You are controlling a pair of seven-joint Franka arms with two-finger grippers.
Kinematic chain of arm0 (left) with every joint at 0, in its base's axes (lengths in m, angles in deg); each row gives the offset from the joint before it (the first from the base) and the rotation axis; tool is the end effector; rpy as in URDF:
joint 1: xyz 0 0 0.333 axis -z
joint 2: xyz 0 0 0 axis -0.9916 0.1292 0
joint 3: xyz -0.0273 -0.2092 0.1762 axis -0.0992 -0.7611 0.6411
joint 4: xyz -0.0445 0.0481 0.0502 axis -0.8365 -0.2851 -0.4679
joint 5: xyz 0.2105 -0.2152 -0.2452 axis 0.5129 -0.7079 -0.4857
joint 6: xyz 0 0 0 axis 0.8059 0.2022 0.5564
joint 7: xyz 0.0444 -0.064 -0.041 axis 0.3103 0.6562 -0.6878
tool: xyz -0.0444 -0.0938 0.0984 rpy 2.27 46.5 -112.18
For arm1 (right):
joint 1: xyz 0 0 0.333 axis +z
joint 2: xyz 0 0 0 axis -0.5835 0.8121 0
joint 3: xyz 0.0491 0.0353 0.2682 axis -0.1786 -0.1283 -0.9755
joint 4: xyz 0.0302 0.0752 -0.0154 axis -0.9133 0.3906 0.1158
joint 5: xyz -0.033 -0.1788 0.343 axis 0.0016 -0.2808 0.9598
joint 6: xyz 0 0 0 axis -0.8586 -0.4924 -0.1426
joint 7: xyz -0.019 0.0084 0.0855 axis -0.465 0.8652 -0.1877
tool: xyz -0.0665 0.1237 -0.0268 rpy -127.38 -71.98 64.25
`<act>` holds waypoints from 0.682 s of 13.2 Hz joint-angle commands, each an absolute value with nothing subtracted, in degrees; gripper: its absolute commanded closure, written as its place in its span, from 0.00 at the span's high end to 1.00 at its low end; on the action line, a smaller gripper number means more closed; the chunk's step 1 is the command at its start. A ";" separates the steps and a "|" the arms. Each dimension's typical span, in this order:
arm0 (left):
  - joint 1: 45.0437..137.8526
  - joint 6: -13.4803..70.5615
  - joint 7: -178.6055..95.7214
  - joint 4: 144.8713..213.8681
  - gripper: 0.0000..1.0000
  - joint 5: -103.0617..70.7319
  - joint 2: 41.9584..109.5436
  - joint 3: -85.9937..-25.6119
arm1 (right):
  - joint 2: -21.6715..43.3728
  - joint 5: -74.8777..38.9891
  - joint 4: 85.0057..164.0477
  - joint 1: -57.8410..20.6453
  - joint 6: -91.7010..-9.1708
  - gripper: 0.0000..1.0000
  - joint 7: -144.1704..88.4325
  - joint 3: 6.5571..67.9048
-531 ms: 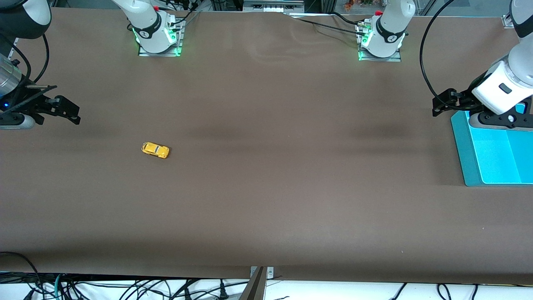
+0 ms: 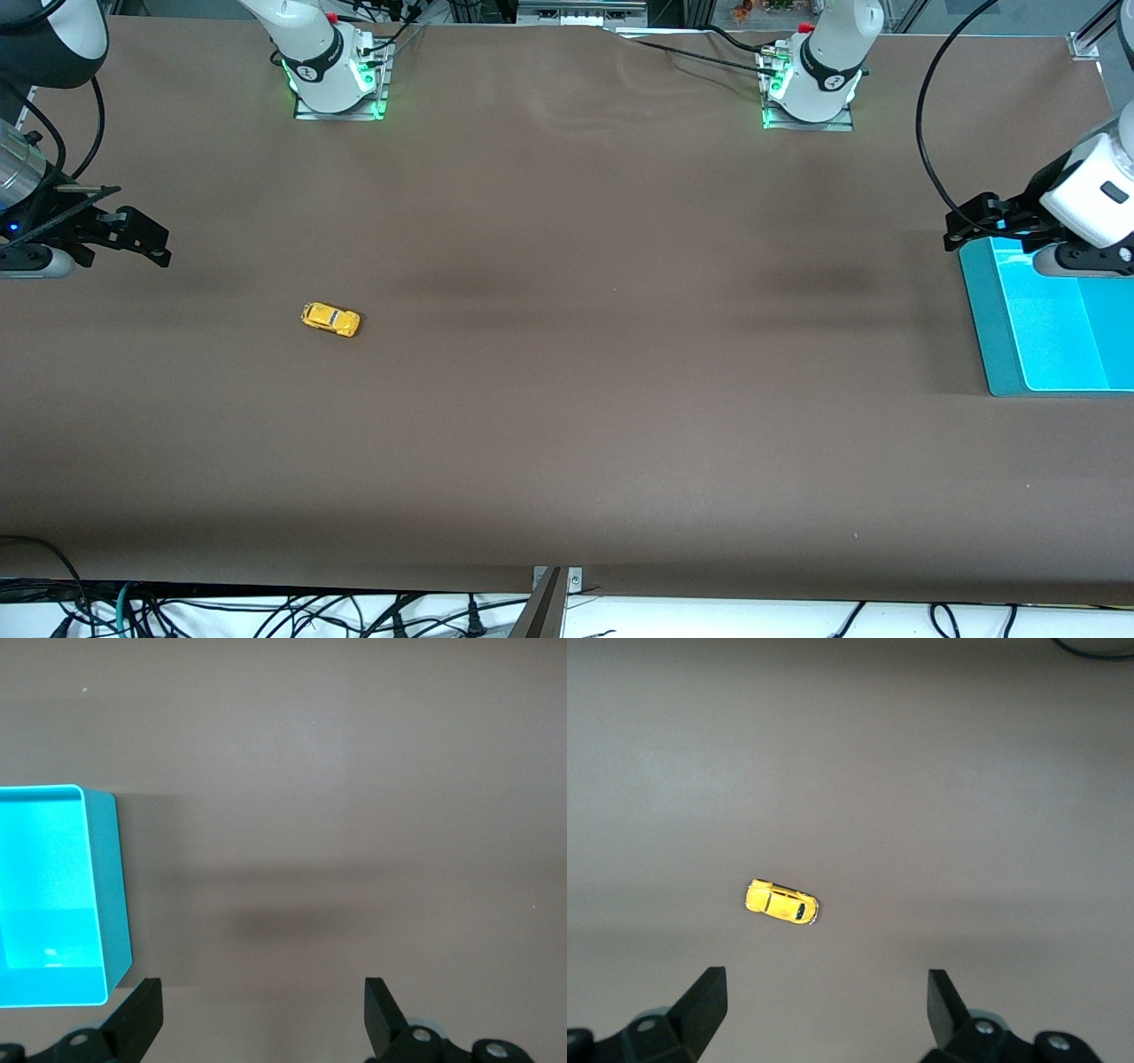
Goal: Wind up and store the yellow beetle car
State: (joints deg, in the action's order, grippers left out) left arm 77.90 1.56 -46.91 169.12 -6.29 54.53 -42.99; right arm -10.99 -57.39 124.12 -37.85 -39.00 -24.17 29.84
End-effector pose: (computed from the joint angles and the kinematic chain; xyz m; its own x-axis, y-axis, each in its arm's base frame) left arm 0.5656 -0.0037 0.5104 0.9979 0.0040 -0.0653 0.0034 -1.0000 -0.0092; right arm 0.5761 -0.0074 0.4836 0.9974 0.0299 0.0661 0.0270 -0.9987 0.0438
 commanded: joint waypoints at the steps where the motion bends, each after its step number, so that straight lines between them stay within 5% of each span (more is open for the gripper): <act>1: 76.60 0.68 -47.80 167.37 1.00 -7.44 55.32 -43.28 | -10.50 -56.63 122.45 -37.98 -37.47 1.00 -24.86 29.76; 9: 77.39 0.32 -47.80 167.28 1.00 -7.44 55.14 -43.98 | -9.10 -57.69 122.54 -37.02 -37.38 1.00 -25.30 29.58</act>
